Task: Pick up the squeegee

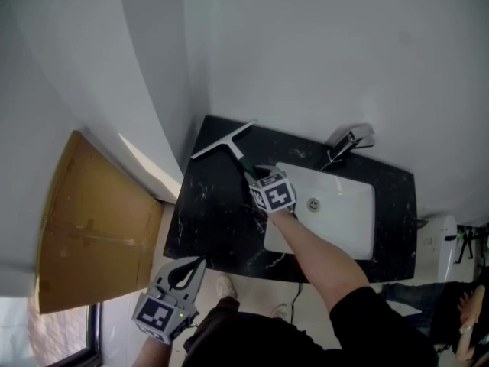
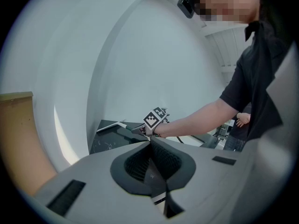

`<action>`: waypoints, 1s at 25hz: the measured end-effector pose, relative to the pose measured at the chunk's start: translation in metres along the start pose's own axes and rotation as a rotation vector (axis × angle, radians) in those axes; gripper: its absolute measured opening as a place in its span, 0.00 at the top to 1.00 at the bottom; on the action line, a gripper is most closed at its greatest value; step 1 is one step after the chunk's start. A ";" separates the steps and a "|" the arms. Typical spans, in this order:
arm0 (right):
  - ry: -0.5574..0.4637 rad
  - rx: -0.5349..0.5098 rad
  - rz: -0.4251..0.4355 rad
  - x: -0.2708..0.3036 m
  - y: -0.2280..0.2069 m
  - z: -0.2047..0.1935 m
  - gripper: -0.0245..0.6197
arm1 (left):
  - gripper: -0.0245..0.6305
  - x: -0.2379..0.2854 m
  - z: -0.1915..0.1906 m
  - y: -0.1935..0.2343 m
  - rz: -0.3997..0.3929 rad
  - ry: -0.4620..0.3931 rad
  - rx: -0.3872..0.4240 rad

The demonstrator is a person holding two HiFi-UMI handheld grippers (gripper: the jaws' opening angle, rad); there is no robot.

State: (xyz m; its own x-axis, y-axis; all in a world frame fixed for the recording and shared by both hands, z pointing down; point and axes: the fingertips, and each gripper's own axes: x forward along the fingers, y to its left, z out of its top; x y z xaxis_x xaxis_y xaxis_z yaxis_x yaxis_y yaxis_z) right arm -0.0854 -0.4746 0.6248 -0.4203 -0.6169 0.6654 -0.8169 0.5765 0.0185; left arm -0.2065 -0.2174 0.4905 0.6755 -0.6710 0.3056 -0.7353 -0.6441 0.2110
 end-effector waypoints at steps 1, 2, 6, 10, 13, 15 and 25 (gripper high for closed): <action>-0.011 -0.001 -0.002 -0.007 0.000 0.001 0.81 | 0.98 0.001 0.001 -0.003 -0.004 -0.002 0.005; -0.021 0.001 -0.002 -0.016 -0.001 0.001 0.81 | 0.98 0.002 0.003 -0.007 -0.010 -0.004 0.011; -0.097 0.028 0.005 -0.070 -0.001 0.003 0.81 | 0.98 0.012 0.013 -0.034 -0.049 -0.019 0.046; -0.196 0.042 -0.005 -0.157 -0.001 -0.004 0.81 | 0.98 0.027 0.023 -0.076 -0.104 -0.039 0.089; -0.253 0.041 -0.024 -0.236 -0.005 -0.025 0.81 | 0.98 0.040 0.032 -0.118 -0.140 -0.061 0.119; -0.286 0.037 -0.041 -0.288 -0.009 -0.044 0.81 | 0.98 0.049 0.034 -0.150 -0.168 -0.075 0.142; -0.409 0.029 -0.116 -0.496 -0.032 -0.149 0.81 | 0.98 0.071 0.020 -0.312 -0.231 -0.090 0.241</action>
State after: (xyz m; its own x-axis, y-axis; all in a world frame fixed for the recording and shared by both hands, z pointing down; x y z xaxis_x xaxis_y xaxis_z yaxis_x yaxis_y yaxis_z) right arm 0.2084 -0.1069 0.4051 -0.4426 -0.8418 0.3090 -0.8763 0.4791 0.0503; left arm 0.0719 -0.0714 0.4274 0.8326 -0.5201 0.1902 -0.5355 -0.8437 0.0368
